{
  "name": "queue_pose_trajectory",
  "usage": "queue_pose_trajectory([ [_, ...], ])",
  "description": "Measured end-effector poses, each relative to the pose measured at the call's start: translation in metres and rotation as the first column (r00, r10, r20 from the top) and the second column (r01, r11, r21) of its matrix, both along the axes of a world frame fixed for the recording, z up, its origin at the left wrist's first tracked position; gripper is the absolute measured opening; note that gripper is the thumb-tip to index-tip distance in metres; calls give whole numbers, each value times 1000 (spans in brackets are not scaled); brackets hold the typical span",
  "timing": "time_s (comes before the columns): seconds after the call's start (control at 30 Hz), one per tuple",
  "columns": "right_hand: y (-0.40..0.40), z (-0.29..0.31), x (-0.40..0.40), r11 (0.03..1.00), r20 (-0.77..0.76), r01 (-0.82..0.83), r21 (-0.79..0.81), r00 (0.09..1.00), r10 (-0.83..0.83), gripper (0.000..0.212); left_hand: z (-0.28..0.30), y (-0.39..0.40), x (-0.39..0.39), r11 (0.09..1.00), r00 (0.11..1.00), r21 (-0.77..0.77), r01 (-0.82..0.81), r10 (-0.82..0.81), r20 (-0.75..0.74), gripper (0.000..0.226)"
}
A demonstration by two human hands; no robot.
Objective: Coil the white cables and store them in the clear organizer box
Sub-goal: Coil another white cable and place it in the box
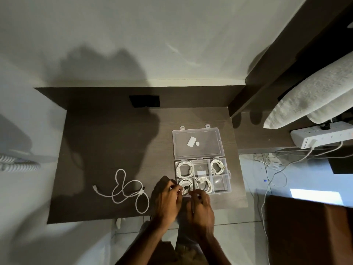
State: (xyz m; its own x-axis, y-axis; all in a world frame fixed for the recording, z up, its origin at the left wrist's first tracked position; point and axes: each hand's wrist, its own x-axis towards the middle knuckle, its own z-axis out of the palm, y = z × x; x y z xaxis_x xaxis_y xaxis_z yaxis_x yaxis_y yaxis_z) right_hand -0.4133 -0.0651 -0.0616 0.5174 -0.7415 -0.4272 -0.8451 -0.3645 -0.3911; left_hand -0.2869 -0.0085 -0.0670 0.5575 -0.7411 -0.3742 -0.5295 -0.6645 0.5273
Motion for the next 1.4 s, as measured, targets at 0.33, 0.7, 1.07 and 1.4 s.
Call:
queue_pose_trajectory([
  [0.33,25,22,84,936,190,-216,277,967,167,23,25,82,57,920,935,-170,-353,352,-34,21],
  [0.7,71,25,134,941,24,-306,148,952,305,22,44,151,110,801,853,-294,-522,501,-149,36],
  [1.07,0,161,161,886,561,-438,-152,700,443,20,149,93,174,870,866,-459,-178,-83,-494,23],
  [1.4,-18,247,241,902,809,-366,-230,443,386,14,233,102,232,729,566,-536,-426,-248,-786,26],
])
